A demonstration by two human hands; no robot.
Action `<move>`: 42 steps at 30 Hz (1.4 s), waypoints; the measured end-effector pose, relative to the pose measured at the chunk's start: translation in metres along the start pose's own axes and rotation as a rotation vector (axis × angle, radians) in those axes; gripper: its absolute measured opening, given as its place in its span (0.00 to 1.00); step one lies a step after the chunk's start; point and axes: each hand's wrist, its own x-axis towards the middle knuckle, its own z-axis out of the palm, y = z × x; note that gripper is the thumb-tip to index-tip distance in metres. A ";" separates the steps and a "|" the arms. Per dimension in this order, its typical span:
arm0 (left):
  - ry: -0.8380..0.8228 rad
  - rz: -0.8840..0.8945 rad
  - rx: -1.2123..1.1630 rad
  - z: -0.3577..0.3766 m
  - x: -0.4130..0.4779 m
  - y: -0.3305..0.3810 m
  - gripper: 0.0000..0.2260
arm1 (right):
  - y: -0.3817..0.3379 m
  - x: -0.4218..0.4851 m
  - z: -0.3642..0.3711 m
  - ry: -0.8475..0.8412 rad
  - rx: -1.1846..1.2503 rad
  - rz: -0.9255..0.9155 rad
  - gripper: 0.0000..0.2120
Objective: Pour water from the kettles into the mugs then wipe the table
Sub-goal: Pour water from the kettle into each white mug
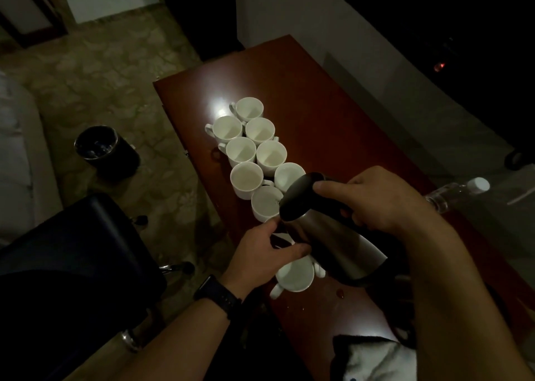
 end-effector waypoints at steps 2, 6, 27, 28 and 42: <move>-0.003 -0.008 -0.002 0.000 0.000 0.001 0.19 | 0.000 0.001 -0.001 0.005 0.005 -0.001 0.29; -0.010 -0.018 -0.006 0.000 0.000 0.003 0.22 | -0.001 -0.001 -0.001 0.000 0.019 0.014 0.29; -0.014 -0.047 0.019 0.001 0.002 0.005 0.25 | -0.007 0.002 -0.001 -0.017 0.023 0.049 0.28; -0.015 -0.047 0.022 0.001 0.003 0.005 0.25 | -0.007 0.002 -0.001 -0.017 0.022 0.048 0.28; -0.014 -0.051 0.013 0.002 0.006 0.004 0.24 | -0.008 0.004 -0.003 -0.008 -0.011 0.058 0.27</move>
